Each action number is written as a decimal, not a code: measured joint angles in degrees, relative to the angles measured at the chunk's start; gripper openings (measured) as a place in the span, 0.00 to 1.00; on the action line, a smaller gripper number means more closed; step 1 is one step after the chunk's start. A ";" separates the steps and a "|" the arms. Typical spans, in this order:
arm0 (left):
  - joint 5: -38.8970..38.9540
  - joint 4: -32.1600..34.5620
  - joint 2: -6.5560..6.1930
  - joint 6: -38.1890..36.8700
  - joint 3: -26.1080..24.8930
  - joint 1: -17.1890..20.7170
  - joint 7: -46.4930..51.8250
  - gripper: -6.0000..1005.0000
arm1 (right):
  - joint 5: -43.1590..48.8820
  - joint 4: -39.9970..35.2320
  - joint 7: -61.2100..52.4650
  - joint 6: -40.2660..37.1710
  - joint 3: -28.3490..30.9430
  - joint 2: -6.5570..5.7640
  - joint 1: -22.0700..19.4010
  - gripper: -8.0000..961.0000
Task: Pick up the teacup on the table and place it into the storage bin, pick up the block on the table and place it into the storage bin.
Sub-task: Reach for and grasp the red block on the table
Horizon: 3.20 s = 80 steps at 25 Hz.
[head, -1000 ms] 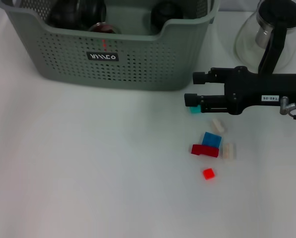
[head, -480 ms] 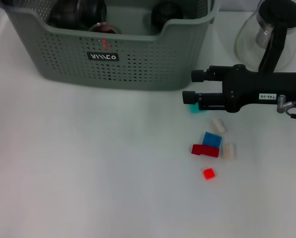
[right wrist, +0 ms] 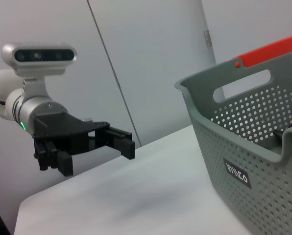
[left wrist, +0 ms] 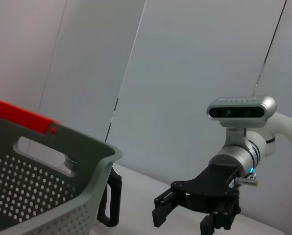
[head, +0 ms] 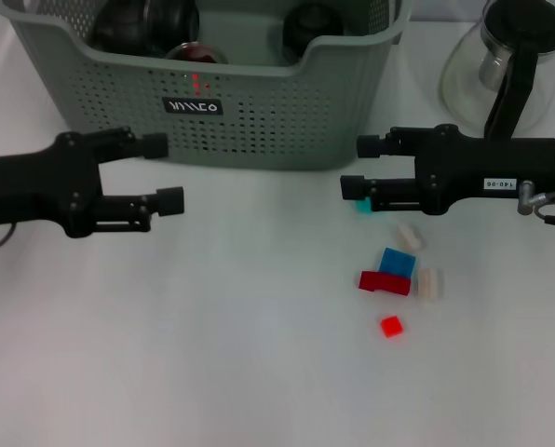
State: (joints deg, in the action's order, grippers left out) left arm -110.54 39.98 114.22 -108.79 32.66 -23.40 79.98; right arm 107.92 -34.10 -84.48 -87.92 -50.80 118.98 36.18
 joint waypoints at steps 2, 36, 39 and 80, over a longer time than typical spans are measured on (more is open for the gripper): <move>-0.53 -0.81 0.49 0.49 0.36 0.07 -1.17 0.86 | 0.02 0.00 -0.74 -0.04 -0.98 -0.26 -0.01 0.79; -7.57 -2.30 2.14 2.88 0.56 1.05 -1.95 0.86 | 35.42 -31.12 -45.67 -9.30 -37.83 1.70 12.35 0.72; -7.47 -2.50 2.15 3.47 0.56 1.06 -1.99 0.86 | 35.14 -29.83 -46.53 -5.59 -41.52 1.79 12.24 0.71; -7.58 -3.78 2.50 5.78 0.56 1.33 -1.58 0.86 | 28.20 -18.16 -49.40 6.14 -47.50 1.24 14.75 0.71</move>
State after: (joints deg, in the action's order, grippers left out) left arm -118.13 36.21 116.72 -103.00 33.22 -22.07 78.40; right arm 136.12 -52.26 -133.88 -81.78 -98.30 120.22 50.93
